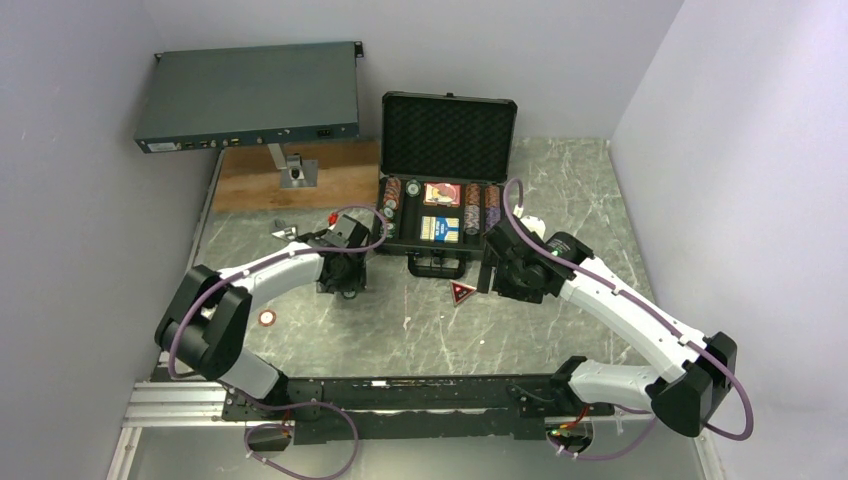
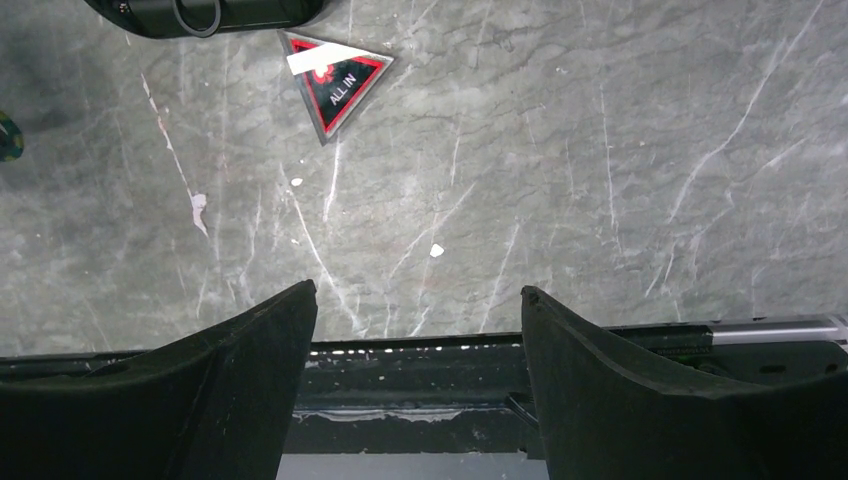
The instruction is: Pack up texas hold em set
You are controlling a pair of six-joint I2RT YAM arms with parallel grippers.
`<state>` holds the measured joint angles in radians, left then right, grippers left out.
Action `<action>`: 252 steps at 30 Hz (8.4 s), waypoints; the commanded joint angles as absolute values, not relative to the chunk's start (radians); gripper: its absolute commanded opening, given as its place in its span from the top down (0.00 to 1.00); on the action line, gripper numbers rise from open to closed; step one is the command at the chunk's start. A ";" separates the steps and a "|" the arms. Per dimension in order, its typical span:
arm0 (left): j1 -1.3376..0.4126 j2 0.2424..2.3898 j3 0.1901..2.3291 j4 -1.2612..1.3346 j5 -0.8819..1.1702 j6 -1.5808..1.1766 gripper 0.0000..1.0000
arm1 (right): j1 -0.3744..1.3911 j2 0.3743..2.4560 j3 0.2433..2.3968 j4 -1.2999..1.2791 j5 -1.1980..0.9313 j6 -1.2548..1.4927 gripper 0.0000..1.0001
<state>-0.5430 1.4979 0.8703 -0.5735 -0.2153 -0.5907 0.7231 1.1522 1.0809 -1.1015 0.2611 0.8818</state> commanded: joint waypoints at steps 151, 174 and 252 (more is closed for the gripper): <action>-0.863 1.448 0.806 -0.541 -0.277 -0.603 0.72 | 0.722 1.104 1.019 -1.096 0.218 0.943 0.25; -0.837 1.487 0.834 -0.531 -0.283 -0.575 0.42 | 0.722 1.104 1.016 -1.099 0.216 0.940 0.25; -0.863 1.507 1.075 -0.655 -0.288 -0.524 0.64 | 0.721 1.069 0.971 -1.094 0.213 0.953 0.25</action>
